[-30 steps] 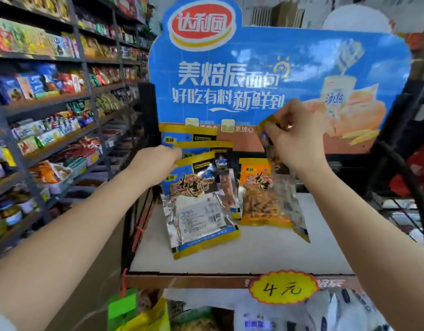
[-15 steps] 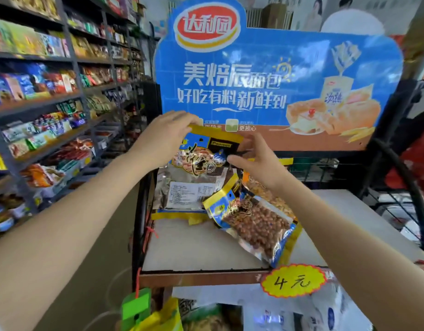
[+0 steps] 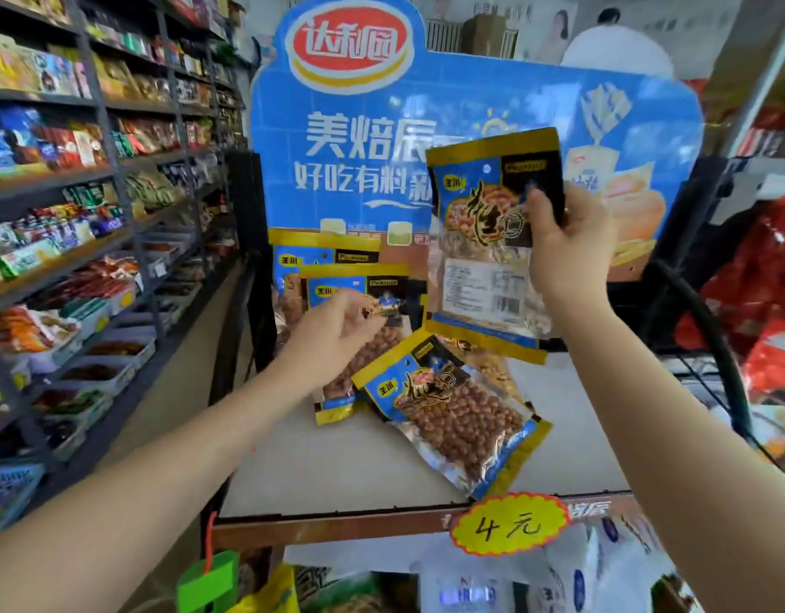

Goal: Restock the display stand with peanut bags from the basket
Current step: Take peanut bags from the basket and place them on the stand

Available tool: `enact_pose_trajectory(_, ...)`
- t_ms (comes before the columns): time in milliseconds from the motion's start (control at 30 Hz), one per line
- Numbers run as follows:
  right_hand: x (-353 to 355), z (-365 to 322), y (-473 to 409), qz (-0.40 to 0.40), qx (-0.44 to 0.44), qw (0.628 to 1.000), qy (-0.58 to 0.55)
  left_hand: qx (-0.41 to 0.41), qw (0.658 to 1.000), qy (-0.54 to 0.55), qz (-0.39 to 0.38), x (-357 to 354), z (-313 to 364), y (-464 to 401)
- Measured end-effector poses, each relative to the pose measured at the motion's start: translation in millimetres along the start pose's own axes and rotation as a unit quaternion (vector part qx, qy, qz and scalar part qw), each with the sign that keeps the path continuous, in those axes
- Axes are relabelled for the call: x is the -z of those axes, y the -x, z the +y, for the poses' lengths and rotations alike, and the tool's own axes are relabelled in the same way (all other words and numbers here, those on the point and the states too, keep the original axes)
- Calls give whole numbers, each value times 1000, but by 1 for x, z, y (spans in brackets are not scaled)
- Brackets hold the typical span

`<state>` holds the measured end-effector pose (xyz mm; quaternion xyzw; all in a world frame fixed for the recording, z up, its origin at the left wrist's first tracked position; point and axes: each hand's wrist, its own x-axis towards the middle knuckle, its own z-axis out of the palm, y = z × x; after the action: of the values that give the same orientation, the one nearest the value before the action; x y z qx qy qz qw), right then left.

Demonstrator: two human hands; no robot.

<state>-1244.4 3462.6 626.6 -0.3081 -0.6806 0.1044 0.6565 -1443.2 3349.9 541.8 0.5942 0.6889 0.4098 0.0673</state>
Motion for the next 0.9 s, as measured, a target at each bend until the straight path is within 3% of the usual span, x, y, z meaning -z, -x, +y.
enact_pose_trajectory(33,3,1,1,-15,36,998,50,22,997,-24,-71,-14,-3,5)
enact_pose_trajectory(100,2,8,15,-73,124,977,157,14,980,-142,-136,-36,-9,10)
enact_pose_trajectory(200,-6,17,53,-189,236,889,344,11,951,-288,-115,-50,-12,10)
enact_pose_trajectory(267,-14,22,78,-328,219,817,420,31,940,-325,-96,-55,-15,9)
enact_pose_trajectory(333,-23,25,100,-444,159,780,412,38,932,-351,-85,-56,-19,10)
enact_pose_trajectory(467,-30,31,108,-525,27,825,208,63,941,-325,-67,-53,-28,13)
enact_pose_trajectory(567,-25,56,89,-457,-40,871,179,69,946,-310,-59,-57,-30,18)
enact_pose_trajectory(667,-16,90,80,-456,-100,833,298,115,947,-292,-64,-57,-33,17)
enact_pose_trajectory(733,-12,103,82,-467,-149,816,307,132,945,-287,-87,-58,-37,14)
enact_pose_trajectory(833,-12,110,83,-467,-156,821,290,128,961,-225,-98,-57,-39,13)
enact_pose_trajectory(900,-16,108,82,-446,-209,845,210,105,973,-200,-58,-44,-32,12)
